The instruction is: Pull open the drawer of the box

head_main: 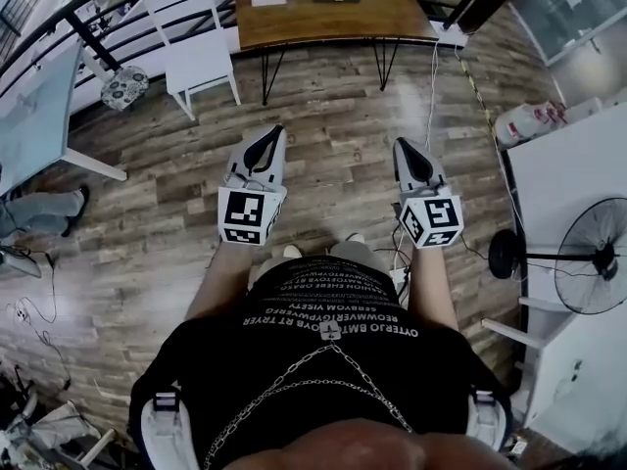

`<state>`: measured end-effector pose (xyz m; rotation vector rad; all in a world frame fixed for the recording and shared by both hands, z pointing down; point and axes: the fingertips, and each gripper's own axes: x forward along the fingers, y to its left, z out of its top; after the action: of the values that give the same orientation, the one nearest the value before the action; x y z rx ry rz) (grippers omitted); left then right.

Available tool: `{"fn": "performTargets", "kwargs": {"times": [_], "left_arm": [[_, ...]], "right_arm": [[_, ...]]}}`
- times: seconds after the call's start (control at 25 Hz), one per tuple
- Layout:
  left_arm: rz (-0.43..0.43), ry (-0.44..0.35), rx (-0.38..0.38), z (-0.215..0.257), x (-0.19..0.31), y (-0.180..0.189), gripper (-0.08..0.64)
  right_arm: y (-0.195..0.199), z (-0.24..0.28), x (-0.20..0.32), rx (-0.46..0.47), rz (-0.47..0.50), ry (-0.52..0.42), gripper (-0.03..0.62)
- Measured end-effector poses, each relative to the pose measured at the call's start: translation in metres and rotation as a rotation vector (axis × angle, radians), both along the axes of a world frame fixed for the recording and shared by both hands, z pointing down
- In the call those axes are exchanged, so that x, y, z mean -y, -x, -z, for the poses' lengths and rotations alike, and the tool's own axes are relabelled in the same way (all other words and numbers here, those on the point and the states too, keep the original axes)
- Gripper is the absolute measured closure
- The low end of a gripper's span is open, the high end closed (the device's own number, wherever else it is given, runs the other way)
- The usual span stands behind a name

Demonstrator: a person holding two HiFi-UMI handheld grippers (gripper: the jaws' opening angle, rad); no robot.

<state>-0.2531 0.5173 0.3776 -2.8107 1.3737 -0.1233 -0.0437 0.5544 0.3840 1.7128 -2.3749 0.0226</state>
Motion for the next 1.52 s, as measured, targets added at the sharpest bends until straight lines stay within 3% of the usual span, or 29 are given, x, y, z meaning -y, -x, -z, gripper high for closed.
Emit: {"fn": "performTargets", "kwargs": {"times": [0.28,0.48,0.68,1.04,1.52], "left_arm": [[-0.005,0.012,0.029,-0.009,0.006,-0.010,0.555],[0.034,-0.048,-0.066,0.013,0.016,-0.009,0.555],[0.038,-0.074,-0.062,0.020,0.029,-0.023,0.555],[0.024,-0.016,-0.079,0.005,0.068,-0.064,0.555],[0.054,-0.016,-0.036,0.000,0.140,-0.100,0.555]], "right_arm": [[-0.005,-0.013,0.006,0.035,0.019,0.010,0.595],[-0.017,-0.019,0.021,0.049,0.029,0.018,0.595],[-0.032,-0.018,0.042,0.025,0.039,0.015,0.595],[-0.058,-0.030,0.091,-0.002,0.073,0.043,0.595],[-0.089,-0.032,0.164,0.013,0.110,0.033,0.595]]}}
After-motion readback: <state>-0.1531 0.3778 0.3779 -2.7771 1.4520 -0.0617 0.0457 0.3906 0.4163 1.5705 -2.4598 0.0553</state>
